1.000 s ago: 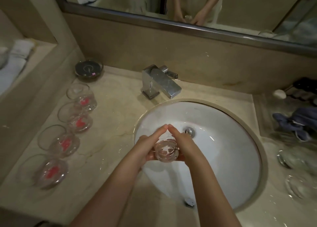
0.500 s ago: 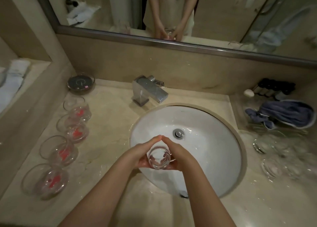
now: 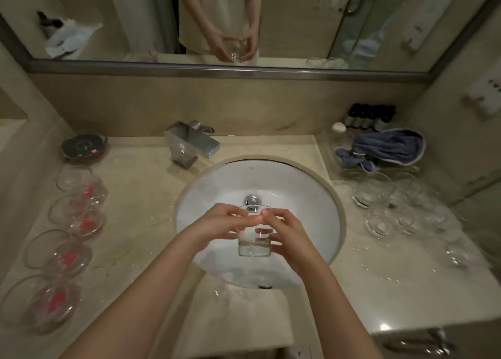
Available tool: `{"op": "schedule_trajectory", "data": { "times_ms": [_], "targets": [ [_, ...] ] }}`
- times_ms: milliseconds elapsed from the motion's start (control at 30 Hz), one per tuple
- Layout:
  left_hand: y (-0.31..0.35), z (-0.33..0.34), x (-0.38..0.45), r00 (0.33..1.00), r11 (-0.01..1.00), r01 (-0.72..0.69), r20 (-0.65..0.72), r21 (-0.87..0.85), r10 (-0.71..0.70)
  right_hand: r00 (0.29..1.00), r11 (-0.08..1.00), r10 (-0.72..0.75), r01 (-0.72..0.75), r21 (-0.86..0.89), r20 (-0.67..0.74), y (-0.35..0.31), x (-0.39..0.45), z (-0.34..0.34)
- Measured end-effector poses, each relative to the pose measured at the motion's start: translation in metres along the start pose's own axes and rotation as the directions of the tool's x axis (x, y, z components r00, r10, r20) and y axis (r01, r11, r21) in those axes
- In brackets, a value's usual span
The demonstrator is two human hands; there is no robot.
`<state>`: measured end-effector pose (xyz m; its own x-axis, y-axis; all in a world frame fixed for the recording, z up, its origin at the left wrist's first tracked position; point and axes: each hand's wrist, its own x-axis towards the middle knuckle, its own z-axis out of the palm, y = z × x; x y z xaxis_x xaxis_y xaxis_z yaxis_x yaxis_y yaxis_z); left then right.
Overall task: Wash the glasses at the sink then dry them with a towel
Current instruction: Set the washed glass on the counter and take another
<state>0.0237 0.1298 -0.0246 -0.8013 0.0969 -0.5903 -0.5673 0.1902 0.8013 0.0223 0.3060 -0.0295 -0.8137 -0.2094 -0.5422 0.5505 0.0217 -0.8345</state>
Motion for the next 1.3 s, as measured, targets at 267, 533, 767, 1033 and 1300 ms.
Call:
{"op": "schedule_trajectory", "data": {
  "times_ms": [267,533,767,1033,1300],
  "targets": [
    [0.052,0.102,0.008,0.959,0.908,-0.278,0.153,0.315,0.24,0.969,0.972,-0.234,0.233,-0.031,-0.076,0.004,-0.056,-0.117],
    [0.078,0.226,0.026,0.891,0.784,-0.451,0.257,0.426,0.373,0.935,0.945,-0.314,0.289,-0.154,-0.168,0.007,-0.094,-0.235],
    [0.091,0.309,0.058,0.832,0.656,-0.554,0.372,0.512,0.413,0.895,0.93,-0.339,0.272,-0.249,-0.291,0.017,-0.102,-0.31],
    [0.104,0.359,0.092,0.79,0.486,-0.61,0.427,0.627,0.44,0.865,0.813,-0.415,0.214,-0.542,-0.282,0.011,-0.091,-0.353],
    [0.109,0.377,0.102,0.826,0.357,-0.534,0.381,0.767,0.417,0.868,0.712,-0.441,0.185,-0.678,-0.226,0.009,-0.078,-0.368]
  ]
}}
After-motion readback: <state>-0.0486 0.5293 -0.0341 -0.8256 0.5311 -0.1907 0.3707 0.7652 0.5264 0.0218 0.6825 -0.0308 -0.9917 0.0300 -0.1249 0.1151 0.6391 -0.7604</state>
